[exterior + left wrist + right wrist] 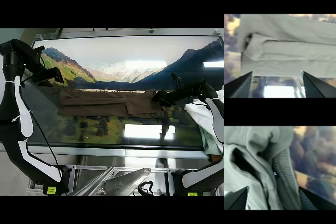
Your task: Fold the shirts.
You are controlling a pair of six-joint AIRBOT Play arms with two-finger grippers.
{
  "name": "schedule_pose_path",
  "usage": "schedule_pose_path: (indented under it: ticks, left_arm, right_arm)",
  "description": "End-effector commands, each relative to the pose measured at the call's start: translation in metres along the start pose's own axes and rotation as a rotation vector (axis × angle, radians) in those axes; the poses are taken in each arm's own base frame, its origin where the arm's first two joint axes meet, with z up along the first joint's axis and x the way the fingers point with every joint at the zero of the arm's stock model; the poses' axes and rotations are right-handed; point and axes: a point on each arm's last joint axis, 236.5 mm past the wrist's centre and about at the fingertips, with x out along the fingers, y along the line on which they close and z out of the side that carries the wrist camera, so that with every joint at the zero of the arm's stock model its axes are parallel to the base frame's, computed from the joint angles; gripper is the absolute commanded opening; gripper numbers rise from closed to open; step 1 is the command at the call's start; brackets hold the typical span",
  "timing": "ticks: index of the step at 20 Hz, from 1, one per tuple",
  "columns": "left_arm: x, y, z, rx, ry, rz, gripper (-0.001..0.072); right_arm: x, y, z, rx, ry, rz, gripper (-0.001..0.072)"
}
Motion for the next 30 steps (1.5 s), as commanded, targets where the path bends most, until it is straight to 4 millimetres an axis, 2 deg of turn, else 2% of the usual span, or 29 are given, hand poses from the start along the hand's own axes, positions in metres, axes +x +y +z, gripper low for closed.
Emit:
schedule_pose_path:
  ticks: [1,3,4,5,6,7,8,9,12,13,15,16,18,20,22,24,26,28,30]
  left_arm:
    - [-0.002,-0.033,-0.004,0.066,-0.005,-0.007,0.0648]
    - [0.012,-0.059,-0.009,0.119,0.007,-0.014,0.0648]
    - [0.020,-0.072,-0.011,0.145,0.009,-0.018,0.0647]
    - [0.028,-0.088,-0.012,0.178,0.005,-0.023,0.0647]
    - [0.035,-0.103,-0.013,0.208,-0.004,-0.029,0.0646]
    - [0.040,-0.118,-0.015,0.237,-0.013,-0.035,0.0563]
    - [0.044,-0.133,-0.015,0.265,-0.030,-0.043,0.0220]
    - [0.047,-0.150,-0.014,0.296,-0.055,-0.053,0.0018]
    - [0.064,-0.209,-0.019,0.388,-0.094,-0.111,0.0015]
    - [0.078,-0.236,-0.030,0.417,-0.071,-0.156,0.0013]
    - [0.121,-0.281,-0.066,0.475,0.020,-0.212,0.0012]
    - [0.147,-0.298,-0.084,0.514,0.057,-0.206,0.0012]
    - [0.186,-0.332,-0.108,0.579,0.083,-0.210,0.0012]
    - [0.205,-0.364,-0.123,0.637,0.080,-0.226,0.0013]
    - [0.215,-0.398,-0.132,0.666,0.043,-0.279,0.0012]
    - [0.223,-0.428,-0.137,0.619,0.001,-0.385,0.0012]
    - [0.225,-0.440,-0.140,0.556,0.005,-0.457,0.0012]
    - [0.209,-0.442,-0.137,0.544,0.025,-0.489,0.0012]
    - [0.166,-0.445,-0.121,0.533,0.006,-0.545,0.0012]
  right_arm:
    - [0.011,-0.007,0.000,0.004,0.007,0.001,0.0703]
    - [0.019,-0.008,0.000,0.002,0.012,-0.003,0.0691]
    - [0.023,-0.005,-0.003,-0.003,0.026,-0.001,0.0561]
    - [0.027,-0.002,-0.005,-0.020,0.036,0.001,0.0350]
    - [0.029,0.001,-0.006,-0.033,0.042,0.002,0.0195]
    - [0.029,0.008,-0.006,-0.068,0.054,0.012,0.0022]
    - [0.025,0.015,-0.005,-0.083,0.061,0.022,0.0027]
    - [0.017,0.023,-0.001,-0.104,0.062,0.030,0.0026]
    - [-0.029,0.058,0.017,-0.145,0.002,0.039,0.0026]
    - [-0.051,0.074,0.024,-0.193,-0.036,0.033,0.0026]
    - [-0.093,0.103,0.031,-0.258,-0.101,0.014,0.0026]
    - [-0.114,0.114,0.029,-0.285,-0.114,0.000,0.0026]
    - [-0.147,0.129,0.019,-0.294,-0.114,-0.015,0.0026]
    - [-0.172,0.141,0.007,-0.300,-0.105,-0.018,0.0026]
    - [-0.183,0.150,-0.003,-0.322,-0.101,-0.020,0.0026]
    - [-0.189,0.157,-0.006,-0.335,-0.115,-0.024,0.0026]
    - [-0.192,0.159,-0.008,-0.339,-0.116,-0.025,0.0026]
    - [-0.191,0.159,-0.010,-0.339,-0.106,-0.024,0.0026]
    - [-0.191,0.159,-0.011,-0.334,-0.106,-0.023,0.0026]
